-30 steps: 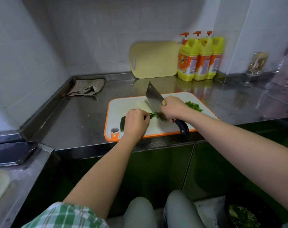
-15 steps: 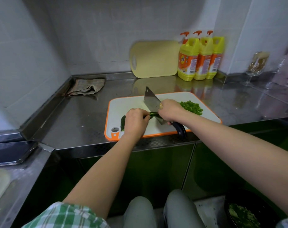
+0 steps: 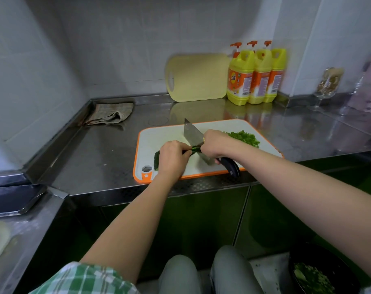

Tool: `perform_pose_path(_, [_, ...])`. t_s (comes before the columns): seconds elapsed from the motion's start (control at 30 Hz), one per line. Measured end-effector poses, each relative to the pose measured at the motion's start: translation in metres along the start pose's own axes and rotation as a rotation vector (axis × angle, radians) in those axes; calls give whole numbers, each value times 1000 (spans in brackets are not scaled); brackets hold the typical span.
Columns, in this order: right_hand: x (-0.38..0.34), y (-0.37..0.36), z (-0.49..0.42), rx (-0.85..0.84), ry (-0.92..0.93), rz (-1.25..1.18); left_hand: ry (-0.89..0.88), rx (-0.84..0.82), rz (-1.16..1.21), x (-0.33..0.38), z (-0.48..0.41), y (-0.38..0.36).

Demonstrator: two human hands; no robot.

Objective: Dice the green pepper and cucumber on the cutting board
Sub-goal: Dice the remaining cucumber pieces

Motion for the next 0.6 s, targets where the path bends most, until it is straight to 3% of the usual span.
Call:
perform_pose_path(0.33, [16, 9, -15, 155, 48, -232, -16, -92, -5, -6, -6, -5])
perform_pose_path(0.47, [9, 23, -9, 119, 58, -221, -22, -46, -184, -10, -5, 0])
perform_pose_path(0.6, [4, 21, 1, 50, 50, -148, -8, -2, -199, -9, 0, 4])
Point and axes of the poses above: each hand's wrist, its own z-axis away from the middle knuckle, its own y-axis out of the back of the hand, x = y × z, the point moved 10 cm from there along -z, towards the middle knuckle, and after that the axes turned 14 degrees about -z, right-handed, at the moved point
